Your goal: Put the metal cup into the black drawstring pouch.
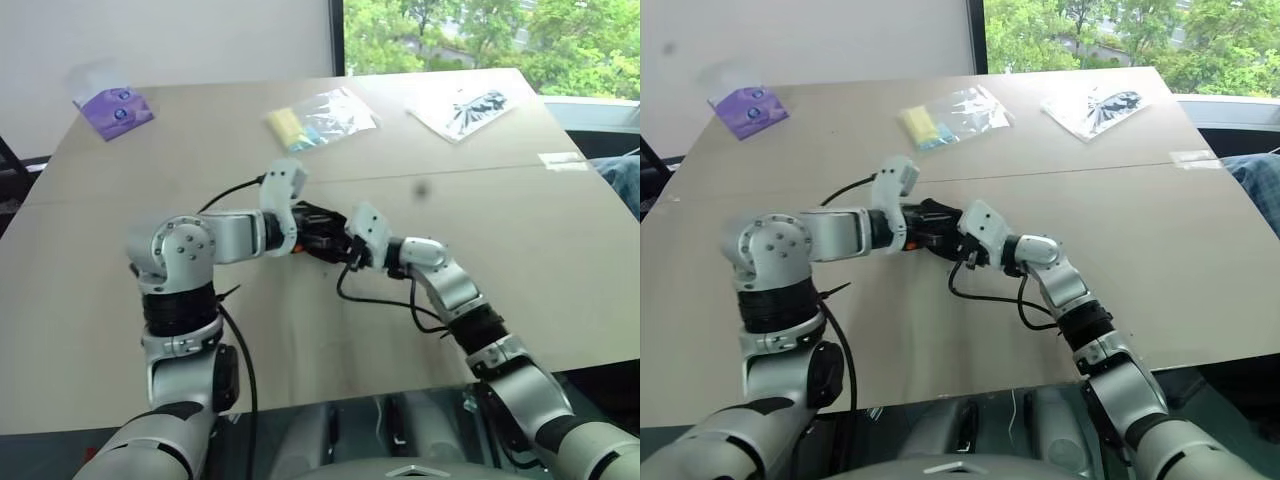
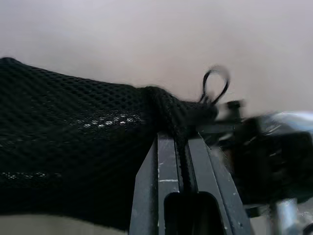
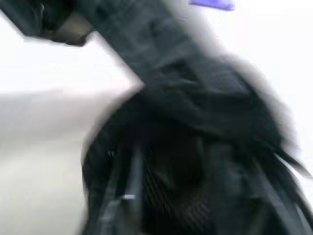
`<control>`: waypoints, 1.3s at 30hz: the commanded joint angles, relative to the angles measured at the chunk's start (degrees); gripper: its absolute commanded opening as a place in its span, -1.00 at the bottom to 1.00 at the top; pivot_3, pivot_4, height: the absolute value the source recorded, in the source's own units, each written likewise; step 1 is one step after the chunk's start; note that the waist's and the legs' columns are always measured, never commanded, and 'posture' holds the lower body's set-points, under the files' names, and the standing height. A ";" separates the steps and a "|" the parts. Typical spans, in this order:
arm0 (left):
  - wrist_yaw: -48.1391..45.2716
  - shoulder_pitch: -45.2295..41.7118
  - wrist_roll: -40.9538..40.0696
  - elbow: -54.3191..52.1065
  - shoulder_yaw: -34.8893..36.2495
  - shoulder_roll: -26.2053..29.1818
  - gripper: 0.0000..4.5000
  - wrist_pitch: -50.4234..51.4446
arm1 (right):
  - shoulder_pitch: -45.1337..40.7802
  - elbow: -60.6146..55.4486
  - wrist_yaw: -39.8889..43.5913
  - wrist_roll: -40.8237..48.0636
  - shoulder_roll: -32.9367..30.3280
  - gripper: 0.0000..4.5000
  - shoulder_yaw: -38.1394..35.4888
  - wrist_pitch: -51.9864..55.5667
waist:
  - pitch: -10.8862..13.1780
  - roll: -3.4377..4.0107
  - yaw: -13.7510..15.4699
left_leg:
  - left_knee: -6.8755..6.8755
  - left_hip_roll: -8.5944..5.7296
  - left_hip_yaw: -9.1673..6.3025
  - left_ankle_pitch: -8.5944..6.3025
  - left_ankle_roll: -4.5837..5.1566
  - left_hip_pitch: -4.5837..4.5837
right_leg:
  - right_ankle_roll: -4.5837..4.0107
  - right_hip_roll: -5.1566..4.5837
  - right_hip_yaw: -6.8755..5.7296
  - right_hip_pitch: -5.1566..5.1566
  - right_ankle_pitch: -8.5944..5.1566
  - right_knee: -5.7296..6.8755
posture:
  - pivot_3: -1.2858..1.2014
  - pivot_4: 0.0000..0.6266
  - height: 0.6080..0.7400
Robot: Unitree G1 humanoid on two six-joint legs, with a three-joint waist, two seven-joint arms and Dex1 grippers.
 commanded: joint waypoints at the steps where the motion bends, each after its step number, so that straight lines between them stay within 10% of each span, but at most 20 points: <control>1: -0.93 0.96 1.88 -2.06 1.24 2.41 -1.00 -1.02 | -0.56 -13.29 0.43 -3.93 -3.86 0.17 2.44 5.40 | 0.00 0.00 0.14 | 0.00 -0.01 0.00 0.00 0.00 0.00 | 0.00 -0.01 0.00 0.00 0.00 -0.01 | 0.03 -0.52 1.00; 12: -10.85 5.99 3.21 -2.74 1.46 10.43 -1.00 -14.13 | -0.62 -31.24 6.57 9.89 -11.00 0.17 -3.87 25.91 | 0.00 0.00 0.77 | -0.01 0.00 -0.01 -0.01 0.01 -0.01 | 0.00 -0.02 -0.01 0.02 0.00 -0.06 | 0.03 -0.52 1.00; 17: -18.05 6.74 0.62 -0.73 3.88 16.19 -1.00 -16.64 | 3.90 -34.98 2.79 10.29 -12.83 0.97 -5.52 25.54 | 0.00 0.00 1.63 | -0.07 0.01 -0.03 -0.01 0.01 -0.02 | -0.02 -0.02 -0.04 0.01 -0.01 -0.10 | 0.03 -0.52 1.00; 21: -21.89 6.74 0.83 0.46 3.57 20.06 -1.00 -18.84 | 6.53 -31.62 -1.62 4.07 -13.87 0.99 -2.40 21.01 | 0.00 0.00 1.67 | -0.06 -0.02 -0.01 -0.01 0.01 -0.03 | -0.01 -0.04 -0.02 0.02 -0.01 -0.10 | 0.03 -0.52 1.00; 39: -36.57 2.56 -4.21 8.21 5.00 31.28 -1.00 -18.88 | -1.25 -1.20 -10.37 -1.28 7.20 0.99 2.65 -0.62 | 0.03 0.01 1.21 | -0.13 -0.01 -0.02 -0.01 0.01 -0.04 | -0.02 0.00 -0.05 -0.02 -0.01 -0.12 | 0.03 -0.52 1.00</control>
